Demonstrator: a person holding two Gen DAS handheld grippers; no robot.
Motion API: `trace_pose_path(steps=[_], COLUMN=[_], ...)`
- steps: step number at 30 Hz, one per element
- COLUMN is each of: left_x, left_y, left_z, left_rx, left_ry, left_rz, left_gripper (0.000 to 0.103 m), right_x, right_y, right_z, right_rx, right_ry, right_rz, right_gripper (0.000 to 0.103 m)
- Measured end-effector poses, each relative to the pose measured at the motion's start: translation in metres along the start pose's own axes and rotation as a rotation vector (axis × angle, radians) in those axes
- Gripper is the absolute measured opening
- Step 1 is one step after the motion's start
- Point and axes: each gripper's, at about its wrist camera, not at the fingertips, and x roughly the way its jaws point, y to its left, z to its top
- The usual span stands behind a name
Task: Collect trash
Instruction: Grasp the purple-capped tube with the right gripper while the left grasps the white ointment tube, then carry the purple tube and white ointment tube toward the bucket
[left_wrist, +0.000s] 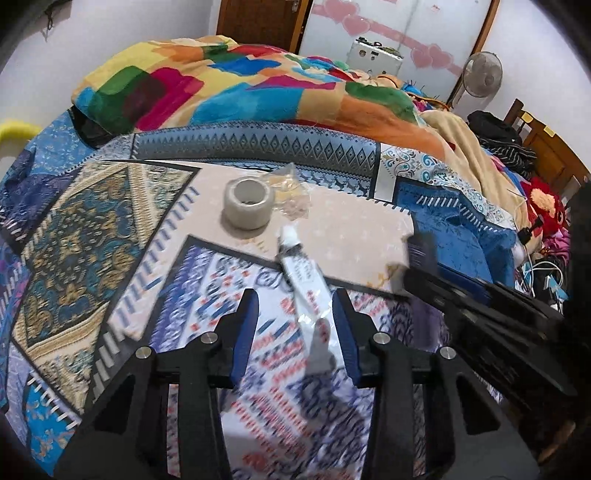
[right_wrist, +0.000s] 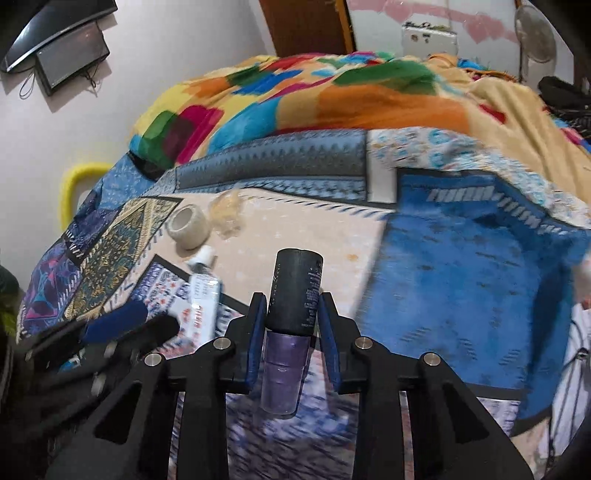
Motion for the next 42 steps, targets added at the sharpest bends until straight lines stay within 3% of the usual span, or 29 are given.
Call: trace_pose_path(steps=[4,8,10,18,25,32,42], left_x=[0.018,0.026,0.028,0.012,-0.053,-0.132,-0.240], left_y=[-0.009,-0.026,-0.034,-0.041,-0.051,-0.068,-0.077], left_z=[0.005,0.003,-0.001,-0.017,-0.029,-0.038,-0.061], left_rx=[0.004,0.077,0.119,0.173,0.212,0.264,0.259], left_ry=[0.023,0.012,0.005,0.023,-0.050,-0.147,-0.252], left_rz=[0.042,0.108,0.146,0.090,0.067,0.074,0.042], left_gripper=[0.041,0.041,0.029,0.025,0.025,0.025,0.025], right_x=[-0.016,-0.026,-0.030,-0.050,-0.079,-0.131,-0.216], right_y=[-0.014,-0.021,-0.022,-0.020,-0.011,0.007,0.054], right_z=[-0.001,-0.002,-0.003,-0.011,-0.012,-0.016,-0.031], right_rx=[-0.038,-0.063,-0.072,-0.072,-0.058,-0.070,-0.119], right_ry=[-0.026,-0.040,-0.049,-0.078,-0.090,-0.139,-0.229], right_rz=[-0.047,-0.078,-0.091,-0.086,-0.054,-0.043,-0.032], right_gripper=[0.026,0.025,0.025,0.024,0.024,0.024,0.024])
